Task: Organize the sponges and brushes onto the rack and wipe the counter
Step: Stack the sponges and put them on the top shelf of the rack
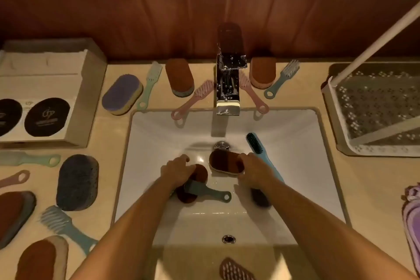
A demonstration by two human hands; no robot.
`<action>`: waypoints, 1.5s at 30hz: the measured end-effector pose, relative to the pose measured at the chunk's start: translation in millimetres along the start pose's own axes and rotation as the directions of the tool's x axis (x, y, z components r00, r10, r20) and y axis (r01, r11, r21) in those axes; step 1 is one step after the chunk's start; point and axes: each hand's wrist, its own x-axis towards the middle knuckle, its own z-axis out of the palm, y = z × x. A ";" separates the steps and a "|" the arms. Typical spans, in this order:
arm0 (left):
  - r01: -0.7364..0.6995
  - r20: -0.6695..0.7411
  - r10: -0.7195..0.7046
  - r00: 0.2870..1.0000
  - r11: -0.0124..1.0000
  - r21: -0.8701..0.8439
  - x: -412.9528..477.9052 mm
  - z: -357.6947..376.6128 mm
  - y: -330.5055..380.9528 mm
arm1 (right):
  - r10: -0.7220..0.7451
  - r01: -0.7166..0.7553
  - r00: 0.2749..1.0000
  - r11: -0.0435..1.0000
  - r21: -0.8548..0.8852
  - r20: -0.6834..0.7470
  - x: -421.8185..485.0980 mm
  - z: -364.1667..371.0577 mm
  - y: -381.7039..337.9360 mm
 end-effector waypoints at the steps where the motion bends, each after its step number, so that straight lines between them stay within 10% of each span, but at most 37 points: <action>1: 0.009 0.018 -0.009 1.000 1.000 0.005 3.8 0.0 0.8 | 0.020 -0.020 1.000 1.000 0.001 -0.007 3.5 1.6 0.0; 18: -0.042 0.064 0.027 0.998 0.969 0.242 39.4 28.5 3.0 | 0.119 -0.115 0.992 0.987 -0.114 0.029 35.4 20.6 -8.8; 29: -0.067 -0.033 0.066 0.997 0.998 -0.011 14.6 18.6 -6.3 | 0.124 -0.124 0.992 0.984 0.130 0.003 6.9 12.8 -17.2; 40: -0.251 -0.499 0.114 0.859 0.943 -0.217 -63.3 -8.8 0.2 | 0.288 -0.037 0.941 0.613 0.789 -0.180 -63.4 -2.3 -43.8; 45: -0.351 -0.537 -0.020 0.843 0.736 -0.579 -108.9 -23.5 8.3 | 0.343 0.091 0.913 0.355 0.930 -0.221 -95.0 -17.9 -49.4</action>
